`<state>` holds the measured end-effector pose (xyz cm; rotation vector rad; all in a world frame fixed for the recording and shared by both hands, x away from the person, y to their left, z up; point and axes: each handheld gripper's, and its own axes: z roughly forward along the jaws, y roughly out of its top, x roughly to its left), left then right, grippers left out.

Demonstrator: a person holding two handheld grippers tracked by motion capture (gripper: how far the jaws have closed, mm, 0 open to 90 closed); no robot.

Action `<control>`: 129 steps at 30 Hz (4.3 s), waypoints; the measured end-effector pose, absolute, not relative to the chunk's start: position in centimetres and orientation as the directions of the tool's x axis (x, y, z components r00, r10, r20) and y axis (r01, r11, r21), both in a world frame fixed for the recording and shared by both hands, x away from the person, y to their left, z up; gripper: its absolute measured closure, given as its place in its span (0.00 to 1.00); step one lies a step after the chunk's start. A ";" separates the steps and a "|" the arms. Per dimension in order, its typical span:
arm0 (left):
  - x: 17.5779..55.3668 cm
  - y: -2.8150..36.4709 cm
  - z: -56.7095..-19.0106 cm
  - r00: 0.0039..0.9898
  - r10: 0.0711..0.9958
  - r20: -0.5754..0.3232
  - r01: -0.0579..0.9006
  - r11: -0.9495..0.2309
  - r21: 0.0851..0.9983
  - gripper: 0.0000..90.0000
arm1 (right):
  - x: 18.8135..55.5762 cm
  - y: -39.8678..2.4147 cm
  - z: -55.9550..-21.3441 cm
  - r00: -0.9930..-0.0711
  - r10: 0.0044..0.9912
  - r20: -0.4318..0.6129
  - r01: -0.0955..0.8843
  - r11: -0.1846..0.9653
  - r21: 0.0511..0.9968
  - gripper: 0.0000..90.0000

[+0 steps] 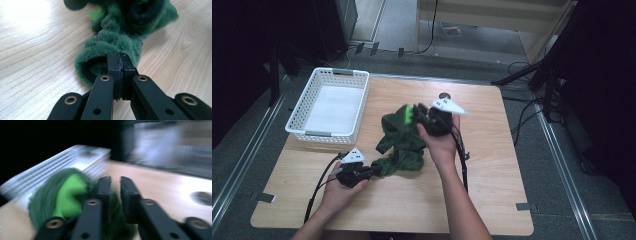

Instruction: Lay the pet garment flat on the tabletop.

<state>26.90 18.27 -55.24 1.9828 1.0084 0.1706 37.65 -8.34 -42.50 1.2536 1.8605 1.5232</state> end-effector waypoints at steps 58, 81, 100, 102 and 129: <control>31.4 15.8 -54.1 0.499 0.829 -0.252 0.587 -0.109 0.802 0.78 | 33.3 -10.3 -52.8 -0.523 0.848 0.089 0.537 0.246 0.807 0.69; 29.9 15.6 -55.1 0.562 0.789 -0.248 0.553 -0.136 0.822 1.00 | 32.0 -11.7 -49.0 -0.561 0.816 0.138 0.464 0.172 0.869 0.78; 29.9 14.9 -55.0 0.618 0.761 -0.195 0.536 -0.227 0.813 0.89 | 39.7 -5.7 -53.0 -0.529 0.849 0.000 0.600 0.375 0.707 0.86; 29.9 14.9 -55.0 0.617 0.761 -0.200 0.543 -0.228 0.808 0.89 | 39.8 -6.1 -53.2 -0.527 0.850 0.003 0.613 0.377 0.694 0.83; 29.8 15.0 -55.0 0.618 0.762 -0.194 0.521 -0.212 0.827 0.84 | 40.2 -3.7 -53.6 -0.496 0.864 0.081 0.656 0.313 0.687 0.73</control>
